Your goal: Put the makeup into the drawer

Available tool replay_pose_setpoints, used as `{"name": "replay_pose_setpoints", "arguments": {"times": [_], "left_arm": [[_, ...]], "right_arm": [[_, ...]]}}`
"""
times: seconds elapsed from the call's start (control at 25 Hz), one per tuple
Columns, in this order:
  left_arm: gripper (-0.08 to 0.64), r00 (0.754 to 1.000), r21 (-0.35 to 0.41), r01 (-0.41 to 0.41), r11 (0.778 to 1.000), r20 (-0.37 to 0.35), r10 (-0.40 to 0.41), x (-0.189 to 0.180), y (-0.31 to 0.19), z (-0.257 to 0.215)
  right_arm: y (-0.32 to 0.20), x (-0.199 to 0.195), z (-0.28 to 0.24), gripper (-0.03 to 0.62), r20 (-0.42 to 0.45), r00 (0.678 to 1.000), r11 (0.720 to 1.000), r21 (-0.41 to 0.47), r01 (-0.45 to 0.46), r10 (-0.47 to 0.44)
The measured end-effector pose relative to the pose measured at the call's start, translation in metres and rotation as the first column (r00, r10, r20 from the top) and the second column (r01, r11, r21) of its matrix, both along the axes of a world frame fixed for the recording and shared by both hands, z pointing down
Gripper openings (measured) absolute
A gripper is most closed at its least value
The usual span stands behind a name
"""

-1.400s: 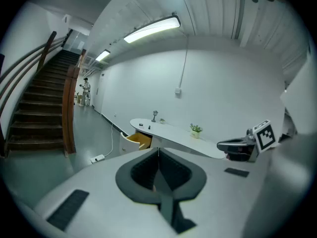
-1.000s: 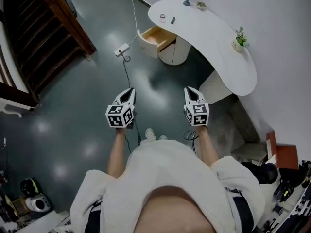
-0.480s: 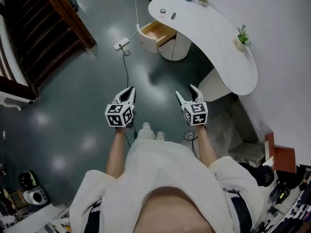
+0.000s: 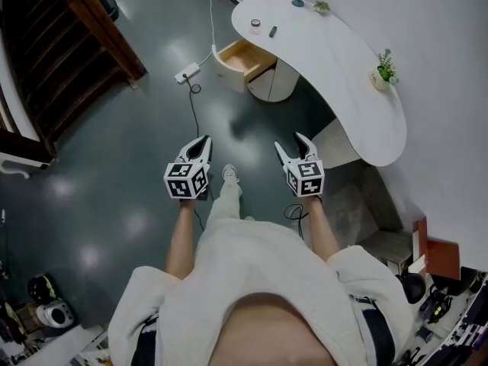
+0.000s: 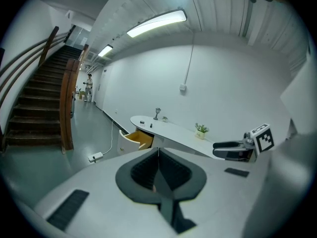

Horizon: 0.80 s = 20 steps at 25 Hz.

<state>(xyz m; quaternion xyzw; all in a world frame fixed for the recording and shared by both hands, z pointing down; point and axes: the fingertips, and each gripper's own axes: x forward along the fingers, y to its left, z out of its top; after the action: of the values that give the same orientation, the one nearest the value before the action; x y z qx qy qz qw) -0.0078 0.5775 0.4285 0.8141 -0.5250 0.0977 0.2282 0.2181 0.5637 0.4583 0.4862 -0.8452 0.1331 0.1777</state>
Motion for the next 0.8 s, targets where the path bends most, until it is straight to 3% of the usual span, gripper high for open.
{"name": "replay_pose_setpoints", "arguments": {"times": [0.8], "left_arm": [[0.012, 0.995, 0.007, -0.098, 0.995, -0.030, 0.099, -0.053, -0.281, -0.006]], "right_arm": [[-0.262, -0.058, -0.009, 0.233, -0.047, 0.995, 0.996, -0.003, -0.085, 0.084]]}}
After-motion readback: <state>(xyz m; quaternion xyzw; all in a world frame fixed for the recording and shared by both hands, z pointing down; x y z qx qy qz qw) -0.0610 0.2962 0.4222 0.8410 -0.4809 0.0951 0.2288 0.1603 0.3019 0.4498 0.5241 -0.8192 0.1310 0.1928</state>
